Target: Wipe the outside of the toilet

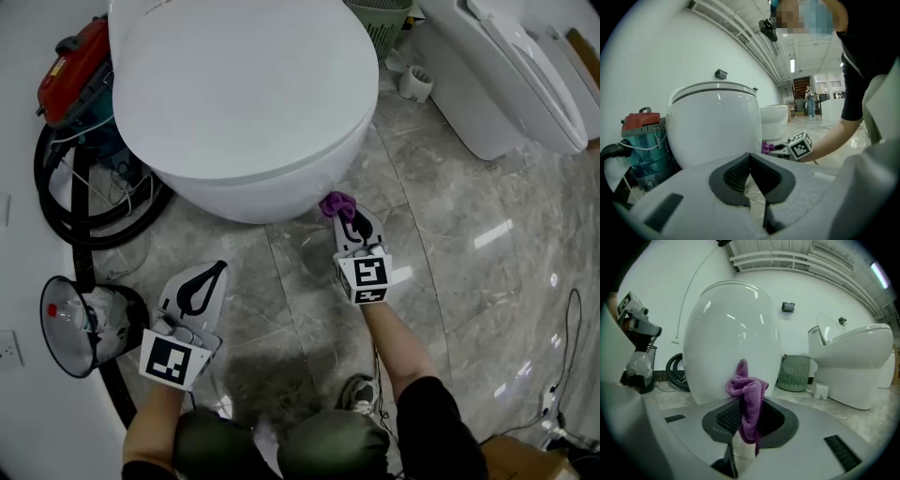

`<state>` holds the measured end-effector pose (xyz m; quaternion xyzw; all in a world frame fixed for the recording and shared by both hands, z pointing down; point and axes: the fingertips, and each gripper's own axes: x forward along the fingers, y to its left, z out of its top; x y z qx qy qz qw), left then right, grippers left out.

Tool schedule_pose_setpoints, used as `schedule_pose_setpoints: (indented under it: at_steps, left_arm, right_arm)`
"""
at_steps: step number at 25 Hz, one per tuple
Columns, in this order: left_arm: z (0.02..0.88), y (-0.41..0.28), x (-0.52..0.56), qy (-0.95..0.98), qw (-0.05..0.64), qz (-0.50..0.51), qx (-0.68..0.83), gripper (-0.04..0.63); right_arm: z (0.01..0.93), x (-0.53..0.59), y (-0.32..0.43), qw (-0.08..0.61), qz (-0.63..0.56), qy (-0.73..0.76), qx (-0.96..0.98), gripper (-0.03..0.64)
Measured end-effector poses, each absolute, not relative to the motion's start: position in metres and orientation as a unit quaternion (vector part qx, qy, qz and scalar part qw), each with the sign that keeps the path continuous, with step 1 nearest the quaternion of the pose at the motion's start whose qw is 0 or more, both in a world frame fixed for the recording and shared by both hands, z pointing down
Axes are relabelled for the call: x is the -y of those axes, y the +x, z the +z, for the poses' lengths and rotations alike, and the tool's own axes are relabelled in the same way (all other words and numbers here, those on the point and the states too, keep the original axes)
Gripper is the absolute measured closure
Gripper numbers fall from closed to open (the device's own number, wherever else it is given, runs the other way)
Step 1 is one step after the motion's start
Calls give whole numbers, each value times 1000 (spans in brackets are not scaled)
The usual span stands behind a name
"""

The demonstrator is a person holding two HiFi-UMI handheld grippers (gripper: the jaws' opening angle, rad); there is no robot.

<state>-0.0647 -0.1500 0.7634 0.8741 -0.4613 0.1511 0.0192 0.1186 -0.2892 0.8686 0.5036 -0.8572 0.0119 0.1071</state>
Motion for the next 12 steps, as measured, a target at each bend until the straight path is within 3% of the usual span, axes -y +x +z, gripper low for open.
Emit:
schedule_pose_setpoints:
  at_steps: [12]
  left_arm:
    - [765,-74,152,872,23,146,467,592]
  right_arm:
    - [880,314,141,91,80,557,821,538]
